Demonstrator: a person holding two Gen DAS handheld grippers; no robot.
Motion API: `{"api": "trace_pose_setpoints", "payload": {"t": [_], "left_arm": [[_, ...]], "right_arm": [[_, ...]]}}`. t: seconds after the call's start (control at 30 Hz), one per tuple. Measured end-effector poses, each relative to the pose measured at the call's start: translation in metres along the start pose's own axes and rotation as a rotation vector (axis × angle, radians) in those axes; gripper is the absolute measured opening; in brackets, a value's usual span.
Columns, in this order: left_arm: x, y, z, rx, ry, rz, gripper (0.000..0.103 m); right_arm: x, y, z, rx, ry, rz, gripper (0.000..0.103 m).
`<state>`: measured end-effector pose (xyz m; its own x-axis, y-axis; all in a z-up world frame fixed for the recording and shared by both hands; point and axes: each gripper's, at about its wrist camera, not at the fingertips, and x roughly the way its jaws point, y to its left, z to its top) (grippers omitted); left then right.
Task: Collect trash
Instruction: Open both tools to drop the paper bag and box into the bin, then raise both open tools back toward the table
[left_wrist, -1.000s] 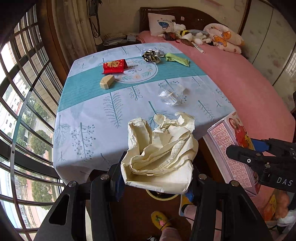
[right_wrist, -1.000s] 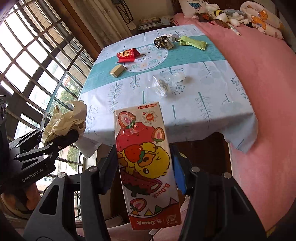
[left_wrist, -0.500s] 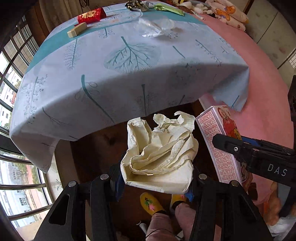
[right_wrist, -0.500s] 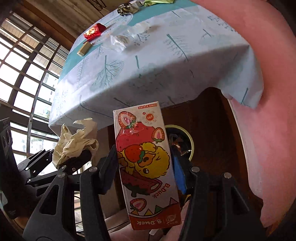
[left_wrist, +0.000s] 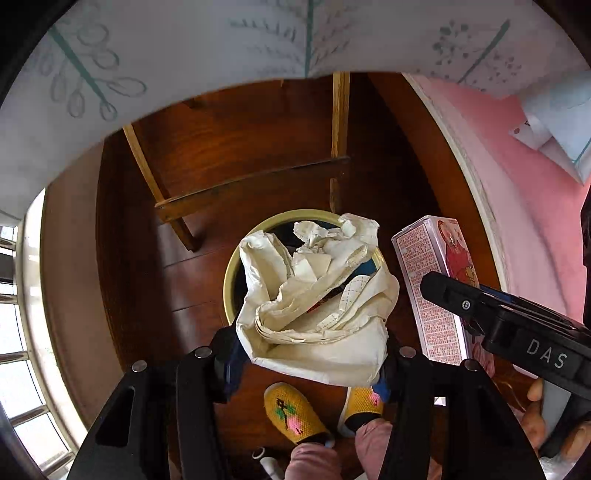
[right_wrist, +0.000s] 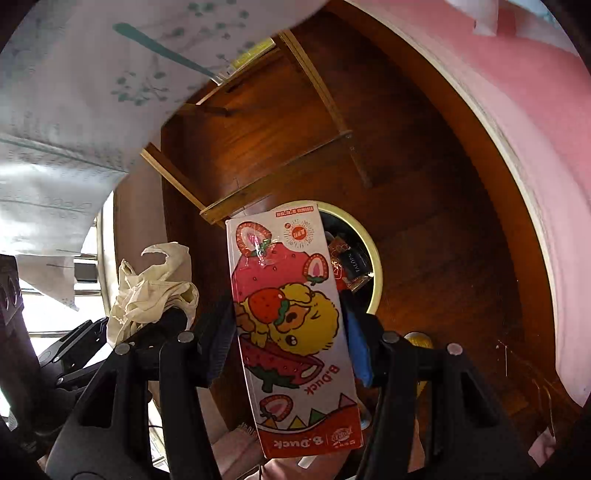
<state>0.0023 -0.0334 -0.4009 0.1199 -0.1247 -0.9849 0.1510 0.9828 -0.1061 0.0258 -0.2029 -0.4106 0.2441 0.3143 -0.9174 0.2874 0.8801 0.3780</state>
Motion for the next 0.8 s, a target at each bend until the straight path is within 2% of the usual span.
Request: {"api": "trace_pose_setpoints", "payload": {"t": [0.07, 0.13, 0.2, 0.37, 0.6, 0.7, 0.8], "left_arm": [[0.016, 0.001, 0.0, 0.012, 0.013, 0.003, 0.06], [0.028, 0.003, -0.002, 0.017, 0.02, 0.012, 0.077], [0.034, 0.007, -0.003, 0.012, 0.019, 0.02, 0.085], [0.031, 0.022, -0.003, -0.004, -0.002, 0.051, 0.086], [0.0, 0.048, 0.001, -0.061, -0.042, 0.088, 0.086], [-0.015, 0.055, 0.002, -0.088, -0.052, 0.094, 0.086], [-0.033, 0.061, 0.005, -0.102, -0.066, 0.104, 0.086]], "right_arm": [[0.018, -0.007, -0.001, 0.0, 0.005, -0.008, 0.051], [0.033, -0.011, -0.005, 0.001, 0.015, -0.017, 0.051], [0.044, -0.012, -0.003, 0.007, 0.023, -0.018, 0.051], [0.058, -0.012, 0.0, 0.015, 0.032, -0.02, 0.052], [0.06, 0.005, 0.012, 0.003, 0.065, -0.03, 0.052], [0.057, 0.015, 0.016, -0.002, 0.078, -0.032, 0.065], [0.05, 0.025, 0.016, -0.026, 0.072, -0.029, 0.066]]}}
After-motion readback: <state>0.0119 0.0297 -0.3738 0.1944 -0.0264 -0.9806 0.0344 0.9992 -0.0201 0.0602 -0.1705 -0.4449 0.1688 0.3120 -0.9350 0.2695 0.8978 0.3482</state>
